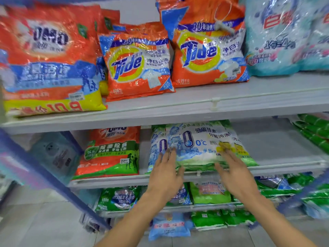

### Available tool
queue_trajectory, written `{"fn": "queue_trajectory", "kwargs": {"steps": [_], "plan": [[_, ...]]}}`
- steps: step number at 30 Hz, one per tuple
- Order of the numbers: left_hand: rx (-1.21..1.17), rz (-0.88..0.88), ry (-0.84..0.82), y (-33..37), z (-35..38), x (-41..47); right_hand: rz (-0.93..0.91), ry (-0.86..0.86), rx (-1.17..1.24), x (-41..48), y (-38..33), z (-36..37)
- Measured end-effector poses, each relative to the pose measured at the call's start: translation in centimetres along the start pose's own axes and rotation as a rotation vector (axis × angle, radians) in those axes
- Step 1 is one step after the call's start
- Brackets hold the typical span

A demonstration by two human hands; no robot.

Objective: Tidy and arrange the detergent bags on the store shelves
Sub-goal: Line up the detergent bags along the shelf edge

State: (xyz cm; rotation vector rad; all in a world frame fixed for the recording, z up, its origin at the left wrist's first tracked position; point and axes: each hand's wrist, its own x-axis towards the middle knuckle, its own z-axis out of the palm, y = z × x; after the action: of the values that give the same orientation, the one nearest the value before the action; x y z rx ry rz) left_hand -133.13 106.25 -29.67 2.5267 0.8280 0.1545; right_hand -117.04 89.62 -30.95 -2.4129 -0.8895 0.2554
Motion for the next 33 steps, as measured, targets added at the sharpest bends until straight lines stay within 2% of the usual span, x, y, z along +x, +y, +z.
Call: {"fn": "queue_trajectory", "kwargs": {"steps": [2, 8, 17, 25, 33], "plan": [[-0.050, 0.001, 0.028, 0.7, -1.3, -0.7, 0.029, -0.003, 0.047, -1.6, -1.8, -1.3], [0.007, 0.078, -0.001, 3.7, -4.4, -3.9, 0.044, -0.028, -0.003, -7.0, -5.8, -3.4], [-0.056, 0.248, 0.051, 12.9, -9.1, -4.5, 0.098, 0.153, 0.027, -10.9, -7.1, -12.2], [-0.117, 0.376, 0.070, 25.3, -7.7, -4.4, 0.298, 0.236, 0.084, -14.6, 0.4, -23.0], [-0.161, 0.572, 0.034, 40.2, -3.5, -5.8, 0.416, 0.453, 0.090, -20.1, 10.9, -32.7]]}}
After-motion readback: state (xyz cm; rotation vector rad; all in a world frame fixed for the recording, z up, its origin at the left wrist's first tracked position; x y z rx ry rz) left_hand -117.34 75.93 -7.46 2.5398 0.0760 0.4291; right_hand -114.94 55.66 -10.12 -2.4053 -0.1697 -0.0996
